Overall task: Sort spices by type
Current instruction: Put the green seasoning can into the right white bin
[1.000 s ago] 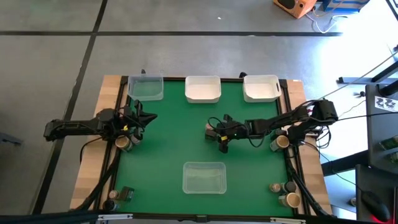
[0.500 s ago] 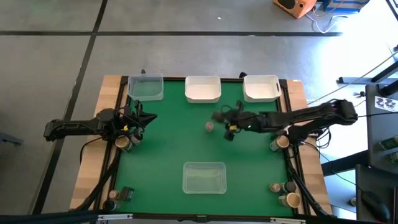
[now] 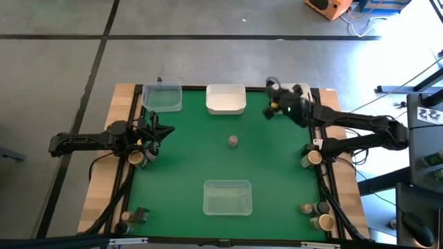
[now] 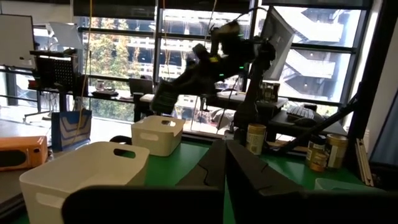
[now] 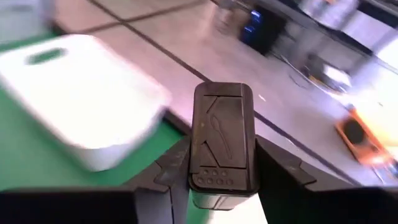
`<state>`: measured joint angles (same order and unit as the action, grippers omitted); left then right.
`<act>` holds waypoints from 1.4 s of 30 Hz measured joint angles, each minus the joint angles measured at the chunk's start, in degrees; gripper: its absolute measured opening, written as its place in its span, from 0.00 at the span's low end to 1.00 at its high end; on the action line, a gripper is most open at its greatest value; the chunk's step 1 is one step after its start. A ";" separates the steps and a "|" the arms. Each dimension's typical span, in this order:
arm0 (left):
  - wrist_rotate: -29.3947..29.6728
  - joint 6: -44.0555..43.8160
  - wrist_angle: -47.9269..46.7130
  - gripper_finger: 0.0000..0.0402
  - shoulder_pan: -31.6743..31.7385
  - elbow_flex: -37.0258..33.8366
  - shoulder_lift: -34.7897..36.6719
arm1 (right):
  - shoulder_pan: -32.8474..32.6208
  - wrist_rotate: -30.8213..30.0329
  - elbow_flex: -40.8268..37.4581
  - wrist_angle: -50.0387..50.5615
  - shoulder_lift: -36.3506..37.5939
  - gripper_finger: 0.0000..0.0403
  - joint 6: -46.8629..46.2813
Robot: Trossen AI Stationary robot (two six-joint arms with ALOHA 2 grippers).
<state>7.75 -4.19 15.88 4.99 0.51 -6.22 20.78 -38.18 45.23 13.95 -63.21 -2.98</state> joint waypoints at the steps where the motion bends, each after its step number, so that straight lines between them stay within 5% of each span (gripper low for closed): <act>1: -0.02 0.10 -0.04 0.00 0.00 0.00 0.00 | 2.19 0.47 -0.27 -0.26 -0.11 0.36 0.00; 9: 0.00 0.11 -0.20 0.00 0.00 0.00 0.00 | 16.83 10.07 -6.03 -2.80 -0.43 0.36 -5.02; 17: 0.00 0.12 -0.26 0.00 0.00 0.00 0.00 | 24.29 16.55 -12.93 -12.52 -2.98 0.36 -10.07; 34: 0.00 0.01 -0.33 0.00 0.00 0.00 0.00 | 25.37 19.11 -13.74 -20.69 -15.68 0.37 -10.73; 42: 0.00 -0.08 -0.52 0.00 0.00 0.00 0.00 | 25.39 19.37 -13.42 -19.95 -15.79 0.50 -8.72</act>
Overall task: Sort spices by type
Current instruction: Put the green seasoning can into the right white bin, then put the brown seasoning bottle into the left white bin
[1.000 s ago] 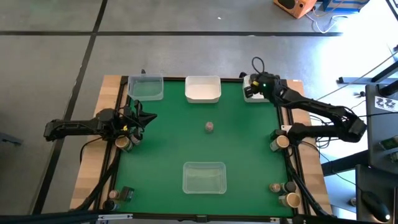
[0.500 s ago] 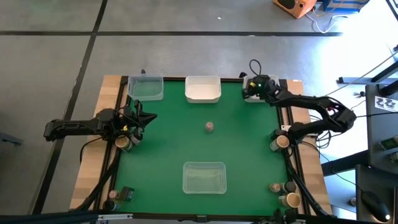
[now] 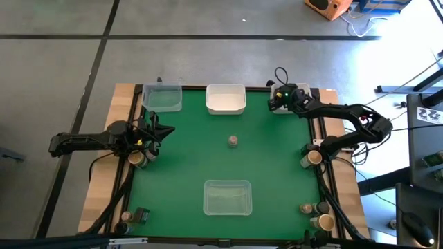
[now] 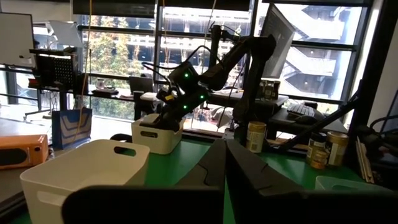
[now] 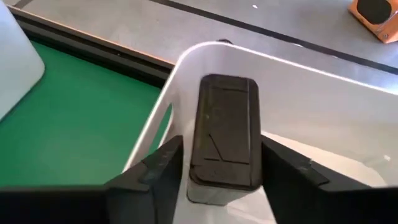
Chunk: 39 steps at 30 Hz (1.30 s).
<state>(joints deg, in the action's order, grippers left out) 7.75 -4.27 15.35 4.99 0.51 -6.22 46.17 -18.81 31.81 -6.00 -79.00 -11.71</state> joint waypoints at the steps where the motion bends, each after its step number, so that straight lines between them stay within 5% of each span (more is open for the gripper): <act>1: 0.00 0.00 -0.01 0.00 0.00 0.00 0.00 | 0.00 0.02 0.00 0.00 0.00 0.52 0.14; 13: -0.02 1.77 -0.22 0.00 0.00 0.00 0.00 | -2.61 2.18 10.03 17.89 11.76 0.67 7.75; 23: 2.06 2.80 0.38 0.01 0.00 0.00 0.02 | -17.23 16.06 12.55 17.41 17.35 0.67 10.36; 39: 3.48 0.11 -0.50 0.43 0.04 0.02 0.02 | -38.67 19.96 12.55 3.99 4.63 0.67 10.20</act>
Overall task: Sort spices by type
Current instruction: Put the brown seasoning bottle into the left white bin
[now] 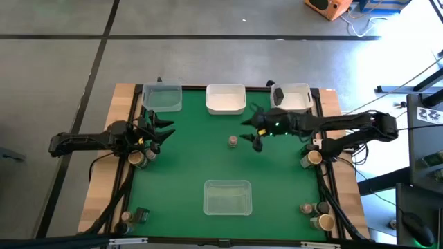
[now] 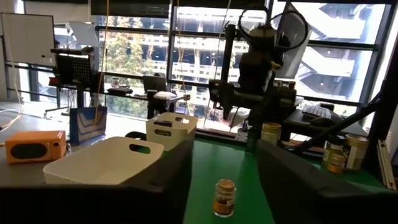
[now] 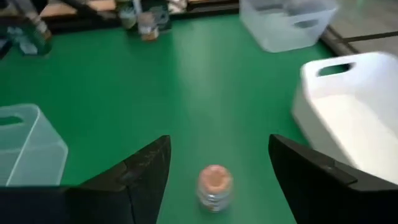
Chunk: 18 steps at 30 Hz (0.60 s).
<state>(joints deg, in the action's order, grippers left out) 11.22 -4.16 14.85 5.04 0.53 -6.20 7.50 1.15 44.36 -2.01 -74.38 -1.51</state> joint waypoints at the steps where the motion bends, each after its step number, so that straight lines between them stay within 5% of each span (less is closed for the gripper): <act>1: 0.00 0.04 -0.28 0.45 0.00 0.00 0.00 | -0.49 0.00 -0.01 -0.39 -1.30 0.67 -0.01; 18: -0.03 2.51 -0.98 0.47 -0.02 -0.01 -0.02 | -1.13 -0.66 -0.07 -10.89 -17.61 0.67 -1.26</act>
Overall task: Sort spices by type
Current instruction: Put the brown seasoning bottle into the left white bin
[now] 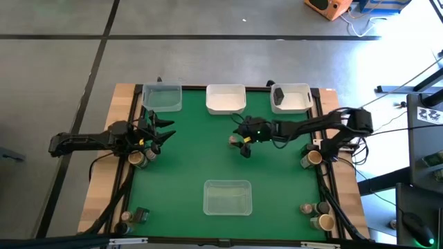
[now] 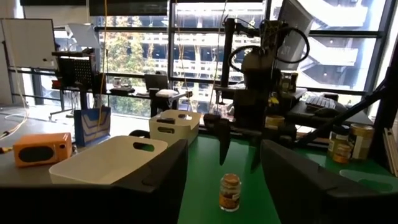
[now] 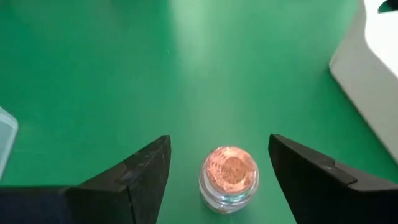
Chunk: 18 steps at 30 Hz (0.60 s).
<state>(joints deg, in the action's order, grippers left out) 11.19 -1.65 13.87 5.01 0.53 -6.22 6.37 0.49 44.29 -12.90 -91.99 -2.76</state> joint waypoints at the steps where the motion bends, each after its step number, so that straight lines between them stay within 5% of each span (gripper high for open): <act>1: -0.01 0.00 0.02 0.47 -0.02 0.01 0.02 | 0.01 -0.01 0.00 -0.28 -0.64 0.67 0.00; 18: -0.03 -0.02 -0.02 0.46 -0.02 0.01 0.00 | 0.02 -1.70 0.00 -3.38 -6.86 0.62 -0.40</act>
<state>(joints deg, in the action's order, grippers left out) 11.16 -1.67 13.85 4.99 0.54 -6.21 6.39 -1.21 44.29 -16.28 -98.84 -3.16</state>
